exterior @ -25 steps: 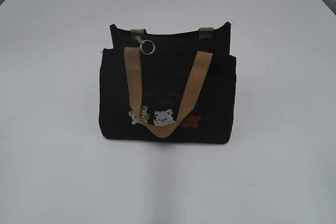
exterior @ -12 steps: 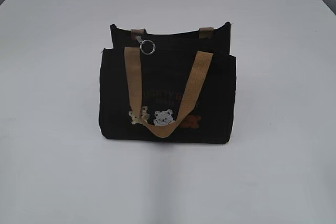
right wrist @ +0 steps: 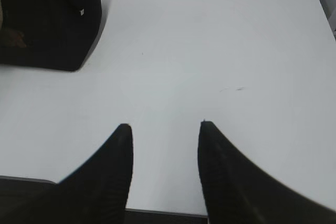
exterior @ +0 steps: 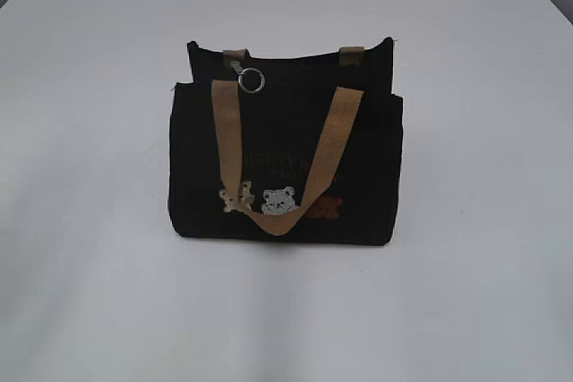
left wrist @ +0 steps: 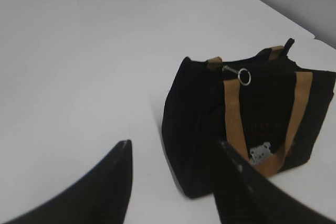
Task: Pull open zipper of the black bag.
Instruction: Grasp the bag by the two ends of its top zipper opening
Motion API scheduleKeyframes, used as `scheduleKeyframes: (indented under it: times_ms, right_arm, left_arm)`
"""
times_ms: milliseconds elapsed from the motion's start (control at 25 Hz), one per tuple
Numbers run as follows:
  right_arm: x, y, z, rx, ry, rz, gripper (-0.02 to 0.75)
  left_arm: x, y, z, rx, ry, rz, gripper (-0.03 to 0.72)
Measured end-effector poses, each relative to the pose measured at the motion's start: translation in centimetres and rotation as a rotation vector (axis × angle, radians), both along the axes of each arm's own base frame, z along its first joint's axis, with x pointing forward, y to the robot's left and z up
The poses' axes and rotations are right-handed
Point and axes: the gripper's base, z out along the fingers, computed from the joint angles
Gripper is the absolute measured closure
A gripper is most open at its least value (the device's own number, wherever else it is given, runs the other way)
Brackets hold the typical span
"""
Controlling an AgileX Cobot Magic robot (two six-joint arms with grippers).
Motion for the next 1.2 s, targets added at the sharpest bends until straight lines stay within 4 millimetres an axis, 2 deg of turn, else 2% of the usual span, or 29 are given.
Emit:
scheduleKeyframes:
  times_ms: [80, 240, 360, 480, 680, 840, 880, 960, 1000, 1040, 1120, 1200]
  right_arm:
    - [0.0, 0.0, 0.0, 0.0, 0.0, 0.0, 0.411]
    - [0.0, 0.0, 0.0, 0.0, 0.0, 0.0, 0.411]
    - [0.0, 0.0, 0.0, 0.0, 0.0, 0.0, 0.411]
    - [0.0, 0.0, 0.0, 0.0, 0.0, 0.0, 0.411]
    - [0.0, 0.0, 0.0, 0.003, 0.0, 0.001, 0.411]
    - [0.0, 0.6, 0.1, 0.026, -0.007, 0.055, 0.411]
    - [0.1, 0.8, 0.1, 0.023, -0.003, 0.085, 0.411]
    - [1.1, 1.5, 0.8, 0.013, 0.012, 0.187, 0.411]
    - [2.1, 1.9, 1.4, 0.025, 0.01, 0.238, 0.411]
    - [3.6, 2.2, 2.1, 0.022, -0.001, 0.286, 0.411]
    - [6.8, 3.0, 3.3, 0.036, -0.03, 0.382, 0.411]
    - [10.8, 3.5, 3.6, 0.039, -0.01, 0.458, 0.411]
  left_arm:
    - [4.0, -0.7, -1.0, 0.098, 0.011, -0.073, 0.298]
    - [11.2, -2.3, -5.1, 0.272, 0.083, -0.253, 0.293]
    - [14.6, -3.6, -7.7, 0.33, 0.114, -0.395, 0.291]
    - [17.2, -4.8, -9.6, 0.293, 0.158, -0.501, 0.279]
    - [20.6, -6.9, -11.3, 0.245, 0.169, -0.6, 0.264]
    - [22.7, -9.4, -12.4, 0.23, 0.173, -0.659, 0.276]
    - [23.0, -10.0, -12.6, 0.231, 0.173, -0.67, 0.307]
    - [23.2, -10.8, -13.2, 0.238, 0.182, -0.69, 0.48]
    - [23.1, -11.1, -13.3, 0.246, 0.185, -0.697, 0.575]
    - [23.1, -11.2, -13.4, 0.254, 0.184, -0.703, 0.617]
    - [23.1, -11.2, -13.4, 0.263, 0.183, -0.703, 0.621]
    - [23.1, -11.2, -13.3, 0.268, 0.182, -0.707, 0.621]
